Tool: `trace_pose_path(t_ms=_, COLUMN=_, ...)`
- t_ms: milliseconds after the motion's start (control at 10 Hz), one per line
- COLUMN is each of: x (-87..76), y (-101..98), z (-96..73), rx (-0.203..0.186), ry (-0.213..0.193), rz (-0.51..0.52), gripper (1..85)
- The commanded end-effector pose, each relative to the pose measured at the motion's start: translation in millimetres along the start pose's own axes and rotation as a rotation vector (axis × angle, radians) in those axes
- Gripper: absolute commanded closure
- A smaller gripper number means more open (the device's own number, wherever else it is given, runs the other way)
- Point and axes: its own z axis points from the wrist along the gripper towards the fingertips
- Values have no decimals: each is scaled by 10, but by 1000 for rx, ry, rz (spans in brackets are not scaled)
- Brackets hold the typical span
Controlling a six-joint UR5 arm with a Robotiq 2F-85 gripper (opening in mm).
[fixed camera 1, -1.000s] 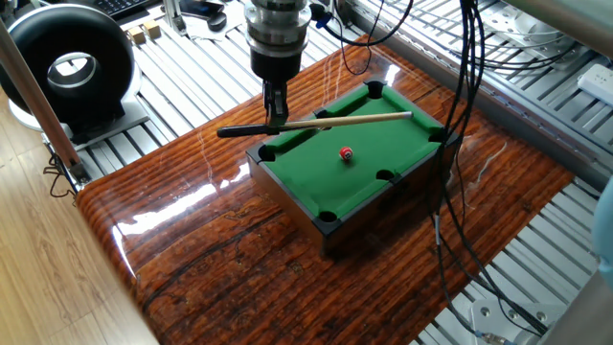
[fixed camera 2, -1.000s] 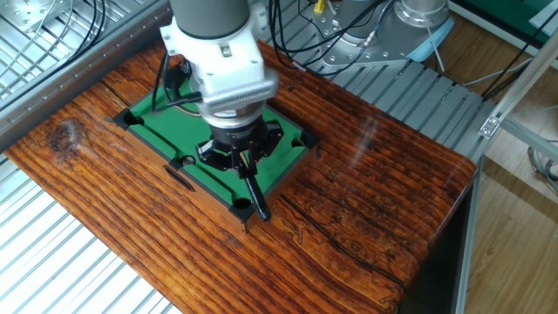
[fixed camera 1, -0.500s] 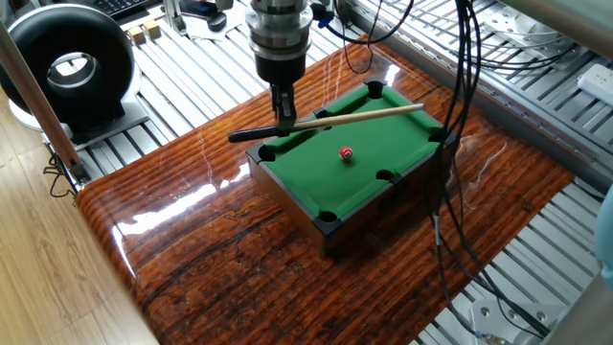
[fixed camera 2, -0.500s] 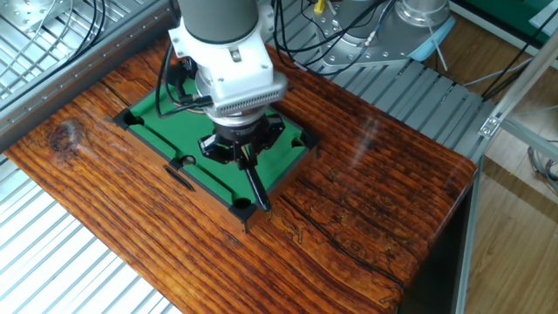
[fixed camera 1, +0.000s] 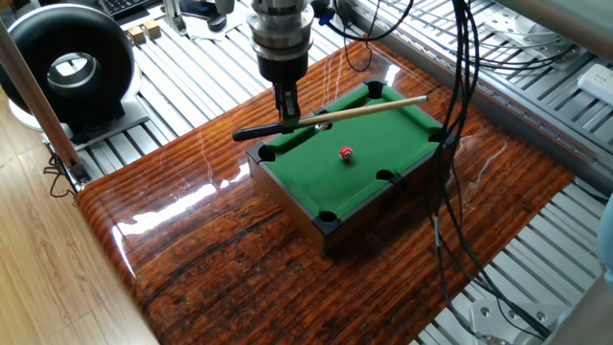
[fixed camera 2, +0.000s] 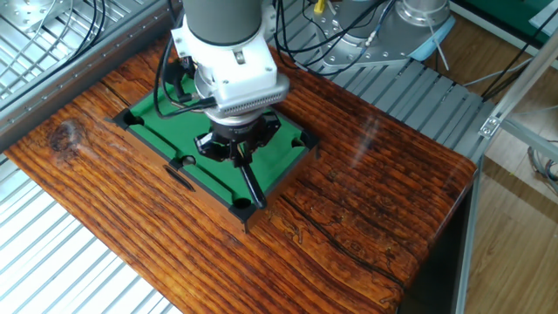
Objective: Hit the pool ball
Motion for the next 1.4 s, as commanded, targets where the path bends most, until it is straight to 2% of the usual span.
trace_pose_path(t_ms=0, x=-222, y=93, z=-17, rx=-37, ry=-48, rz=-67, gripper=847)
trace_pose_path(t_ms=100, x=-495, y=282, z=-48, rx=-104, ry=-82, rz=-89, gripper=847)
trace_pose_path(t_ms=200, x=-698, y=413, z=-88, rx=-142, ry=-95, rz=-123, gripper=847)
trace_pose_path(t_ms=300, x=-862, y=465, z=-99, rx=-136, ry=-94, rz=-170, gripper=847)
trace_pose_path(t_ms=400, x=-1023, y=603, z=-80, rx=-152, ry=-103, rz=-219, gripper=847)
trace_pose_path(t_ms=500, x=-1213, y=841, z=-57, rx=-190, ry=-132, rz=-294, gripper=847)
trace_pose_path(t_ms=600, x=-1260, y=915, z=-32, rx=-186, ry=-112, rz=-390, gripper=847)
trace_pose_path(t_ms=700, x=-1206, y=1092, z=-48, rx=-235, ry=-70, rz=-468, gripper=847)
trace_pose_path(t_ms=800, x=-1180, y=1145, z=-96, rx=-230, ry=-30, rz=-525, gripper=847)
trace_pose_path(t_ms=900, x=-1134, y=1179, z=-211, rx=-197, ry=28, rz=-573, gripper=847)
trace_pose_path(t_ms=1000, x=-1175, y=1260, z=-304, rx=-174, ry=41, rz=-611, gripper=847)
trace_pose_path(t_ms=1200, x=-1284, y=1345, z=-379, rx=-134, ry=20, rz=-747, gripper=847)
trace_pose_path(t_ms=1300, x=-1354, y=1398, z=-364, rx=-136, ry=-14, rz=-823, gripper=847)
